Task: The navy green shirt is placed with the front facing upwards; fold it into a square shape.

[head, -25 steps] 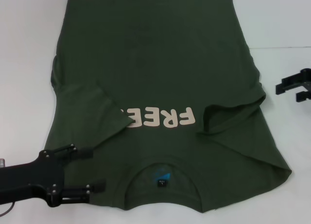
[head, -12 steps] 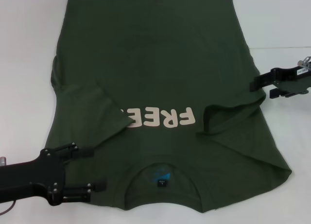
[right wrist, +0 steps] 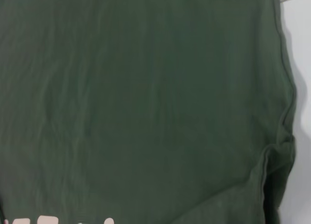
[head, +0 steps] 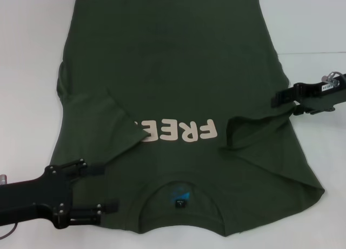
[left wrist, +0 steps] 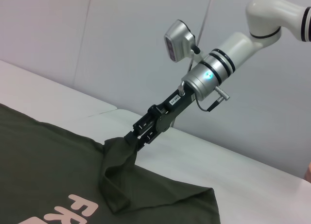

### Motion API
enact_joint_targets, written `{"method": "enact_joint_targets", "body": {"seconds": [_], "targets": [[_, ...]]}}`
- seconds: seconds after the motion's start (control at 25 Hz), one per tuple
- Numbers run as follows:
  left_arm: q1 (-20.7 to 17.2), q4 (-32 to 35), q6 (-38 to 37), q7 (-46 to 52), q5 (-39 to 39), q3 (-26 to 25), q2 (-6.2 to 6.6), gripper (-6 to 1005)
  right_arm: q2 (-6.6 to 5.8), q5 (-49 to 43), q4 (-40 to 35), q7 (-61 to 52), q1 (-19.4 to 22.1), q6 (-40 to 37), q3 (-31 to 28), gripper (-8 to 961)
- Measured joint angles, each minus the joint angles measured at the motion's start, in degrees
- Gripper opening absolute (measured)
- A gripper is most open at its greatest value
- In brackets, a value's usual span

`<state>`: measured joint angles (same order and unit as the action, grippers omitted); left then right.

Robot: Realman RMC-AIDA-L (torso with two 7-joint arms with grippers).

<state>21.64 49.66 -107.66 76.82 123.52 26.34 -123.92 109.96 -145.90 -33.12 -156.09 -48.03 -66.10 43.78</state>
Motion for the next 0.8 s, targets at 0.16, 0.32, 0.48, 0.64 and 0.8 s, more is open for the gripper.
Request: {"method": "enact_joint_targets", "body": {"seconds": [0.16, 0.32, 0.48, 0.64, 0.8], "targets": [[-0.02, 0.0, 0.0, 0.0, -0.04, 0.03, 0.0, 931, 0.77, 0.0, 0.48, 0.04, 0.03, 1.63, 0.49, 740], [-0.02, 0.0, 0.0, 0.0, -0.08, 0.03, 0.0, 931, 1.59, 0.09, 0.5, 0.1, -0.01, 2.78, 0.52, 739], [0.01, 0.0, 0.01, -0.02, -0.11, 0.03, 0.0, 930, 2.15, 0.52, 0.51, 0.1, -0.47, 3.81, 0.25, 739], [0.04, -0.06, 0.17, -0.15, -0.12, -0.01, 0.0, 930, 2.64, 2.76, 0.52, 0.2, -0.66, 5.8, 0.08, 739], [-0.01, -0.22, 0.52, -0.31, -0.13, -0.14, 0.0, 930, 2.71, 9.96, 0.78, 2.35, 0.06, 8.98, 0.01, 740]]}}
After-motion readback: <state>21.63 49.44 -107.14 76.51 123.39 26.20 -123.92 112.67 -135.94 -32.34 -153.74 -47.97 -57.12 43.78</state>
